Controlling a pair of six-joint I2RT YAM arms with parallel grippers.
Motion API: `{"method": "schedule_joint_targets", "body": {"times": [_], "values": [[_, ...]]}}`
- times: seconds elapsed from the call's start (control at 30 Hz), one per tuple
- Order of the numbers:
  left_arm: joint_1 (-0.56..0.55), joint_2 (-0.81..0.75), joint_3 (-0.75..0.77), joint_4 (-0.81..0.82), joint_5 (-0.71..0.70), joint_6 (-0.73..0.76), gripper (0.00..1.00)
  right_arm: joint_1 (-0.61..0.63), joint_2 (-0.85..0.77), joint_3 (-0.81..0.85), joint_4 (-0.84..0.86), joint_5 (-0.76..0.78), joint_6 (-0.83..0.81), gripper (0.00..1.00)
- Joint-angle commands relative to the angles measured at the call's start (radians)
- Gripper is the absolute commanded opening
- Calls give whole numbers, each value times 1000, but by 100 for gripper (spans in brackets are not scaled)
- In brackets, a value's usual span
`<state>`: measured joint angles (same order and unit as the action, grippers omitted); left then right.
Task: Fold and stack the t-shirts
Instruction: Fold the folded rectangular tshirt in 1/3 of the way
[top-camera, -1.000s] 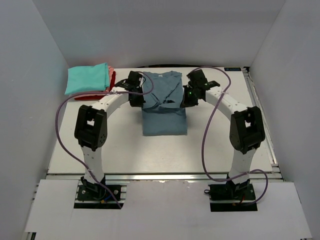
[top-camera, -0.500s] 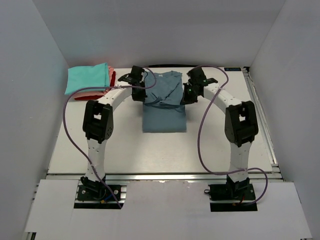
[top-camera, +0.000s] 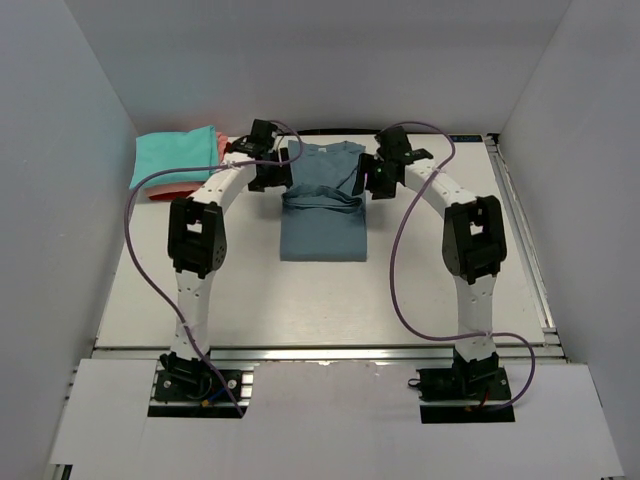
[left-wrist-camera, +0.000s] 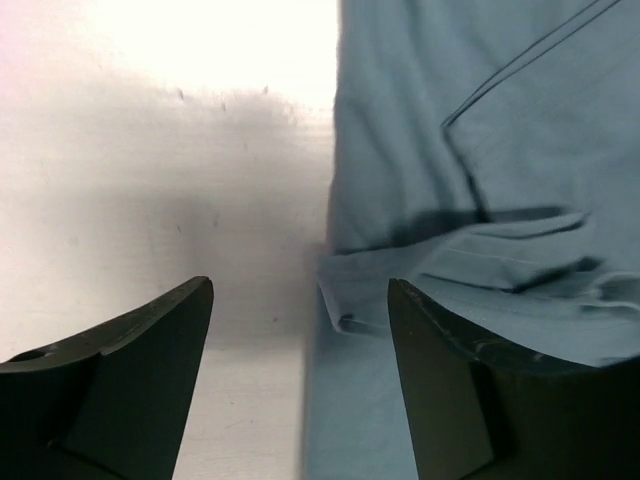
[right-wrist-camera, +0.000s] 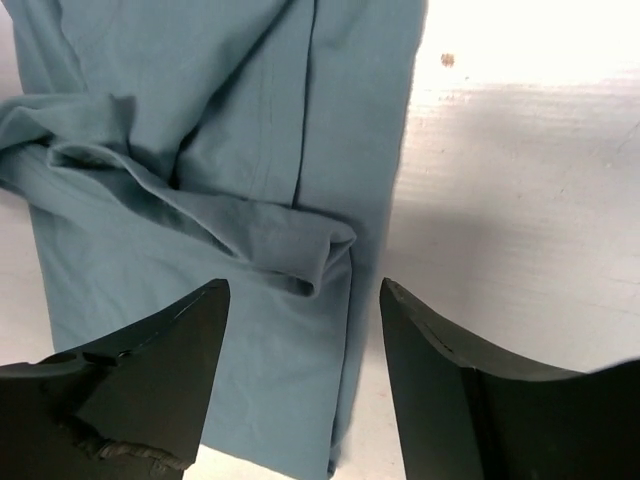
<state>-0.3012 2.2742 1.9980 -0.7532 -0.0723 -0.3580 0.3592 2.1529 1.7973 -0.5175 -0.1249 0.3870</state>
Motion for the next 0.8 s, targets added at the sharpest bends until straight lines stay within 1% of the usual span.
{"method": "schedule_joint_targets", "body": {"times": [0.0, 0.03, 0.1, 0.13, 0.2, 0.23, 0.27, 0.3, 0.33, 0.37, 0.4, 0.43, 0.47, 0.5, 0.57, 0.67, 0.77], "values": [[7, -25, 94, 14, 37, 20, 82, -6, -8, 69, 33, 27, 13, 69], [8, -27, 131, 12, 39, 22, 83, -8, -16, 68, 36, 27, 15, 69], [20, -41, 145, 15, 42, 16, 83, -8, -30, 51, 43, 30, 18, 67], [30, -47, 147, 11, 42, 10, 76, -8, -50, 39, 53, 27, 18, 50], [57, -73, 122, 0, 71, 7, 71, -8, -68, -1, 60, 21, 13, 38], [63, -88, 98, 5, 106, 5, 63, -8, -86, -15, 62, 8, 10, 12], [73, -103, 34, 9, 121, 5, 40, -8, -94, -39, 56, 2, 10, 1], [77, -119, -2, 12, 156, -1, 33, -8, -102, -52, 51, 1, 10, 0], [77, -154, -42, 29, 176, -4, 22, -8, -123, -74, 62, -27, 12, 0], [76, -180, -112, 35, 228, -10, 3, -8, -142, -126, 89, -47, 22, 0], [76, -180, -146, 44, 239, -13, 0, -8, -148, -148, 97, -56, 24, 0], [76, -209, -184, 58, 258, -21, 0, -8, -151, -168, 111, -73, 27, 0], [76, -225, -267, 80, 273, -45, 0, -9, -154, -194, 116, -79, 29, 0], [76, -237, -303, 121, 291, -51, 0, -8, -156, -206, 128, -91, 32, 0], [76, -252, -349, 147, 301, -67, 0, -6, -156, -223, 146, -108, 39, 0], [74, -233, -363, 167, 334, -81, 0, -6, -134, -216, 160, -124, 52, 0], [74, -208, -346, 198, 364, -99, 0, -5, -91, -176, 149, -143, 55, 0]]}}
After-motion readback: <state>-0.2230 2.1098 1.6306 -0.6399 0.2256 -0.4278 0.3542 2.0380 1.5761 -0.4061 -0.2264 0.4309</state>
